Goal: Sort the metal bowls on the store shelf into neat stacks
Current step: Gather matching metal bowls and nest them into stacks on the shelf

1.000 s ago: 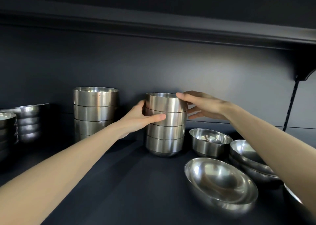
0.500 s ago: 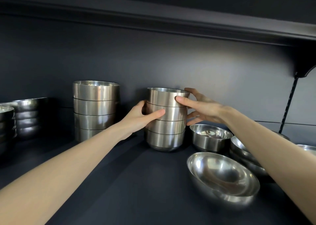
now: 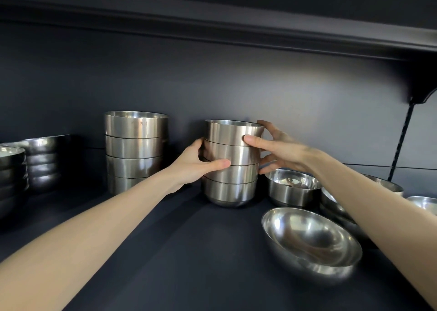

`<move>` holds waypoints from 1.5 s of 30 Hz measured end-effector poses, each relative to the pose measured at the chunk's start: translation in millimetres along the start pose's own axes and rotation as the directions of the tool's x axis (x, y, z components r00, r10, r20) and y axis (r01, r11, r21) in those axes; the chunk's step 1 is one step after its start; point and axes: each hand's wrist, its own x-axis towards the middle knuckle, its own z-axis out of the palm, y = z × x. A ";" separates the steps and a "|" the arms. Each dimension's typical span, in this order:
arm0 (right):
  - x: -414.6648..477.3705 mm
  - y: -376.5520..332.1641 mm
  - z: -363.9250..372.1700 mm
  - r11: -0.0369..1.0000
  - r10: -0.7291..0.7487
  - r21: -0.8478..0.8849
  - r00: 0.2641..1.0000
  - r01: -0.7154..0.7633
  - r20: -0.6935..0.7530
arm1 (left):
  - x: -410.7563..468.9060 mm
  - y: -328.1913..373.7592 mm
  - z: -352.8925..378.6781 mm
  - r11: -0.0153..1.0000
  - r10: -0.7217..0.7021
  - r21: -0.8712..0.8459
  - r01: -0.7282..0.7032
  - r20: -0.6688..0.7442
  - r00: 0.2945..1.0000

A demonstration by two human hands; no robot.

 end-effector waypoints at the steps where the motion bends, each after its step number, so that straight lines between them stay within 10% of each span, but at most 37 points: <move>1: 0.1 -0.7 1.3 1.000 0.000 0.001 1.000 0.000 -0.001 | -0.9 0.2 -1.3 1.000 0.000 0.004 0.000 0.000 1.000; 24: 7.4 -12.5 30.1 1.000 0.010 -0.004 1.000 -0.010 0.012 | -18.8 -7.6 -24.3 0.995 -0.016 0.097 0.026 -0.106 0.994; 34: -28.3 -32.9 20.2 0.979 -0.082 -0.200 0.967 0.033 -0.240 | -62.8 29.9 -16.8 0.951 0.093 0.308 -0.019 -0.226 0.970; 45: -127.6 -25.7 -7.3 0.911 -0.048 -0.408 0.962 -0.069 -0.270 | -108.5 57.1 36.1 0.946 0.080 0.300 -0.124 0.155 0.985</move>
